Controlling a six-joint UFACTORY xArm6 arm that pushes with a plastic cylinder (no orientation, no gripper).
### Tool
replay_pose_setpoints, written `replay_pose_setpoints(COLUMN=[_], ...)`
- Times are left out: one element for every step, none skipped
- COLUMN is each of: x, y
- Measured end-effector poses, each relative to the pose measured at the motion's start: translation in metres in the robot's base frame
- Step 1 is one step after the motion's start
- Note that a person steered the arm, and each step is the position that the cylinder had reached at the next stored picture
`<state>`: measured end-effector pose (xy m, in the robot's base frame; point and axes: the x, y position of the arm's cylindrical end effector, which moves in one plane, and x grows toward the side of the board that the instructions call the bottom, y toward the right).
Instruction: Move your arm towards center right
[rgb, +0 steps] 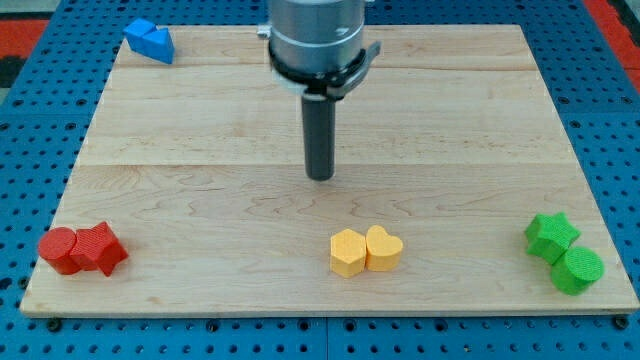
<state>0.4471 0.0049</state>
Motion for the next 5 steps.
replay_pose_setpoints(x=[-0.013,-0.015,-0.047,-0.053,-0.053], y=[0.021,0.021,0.051,0.136,0.143])
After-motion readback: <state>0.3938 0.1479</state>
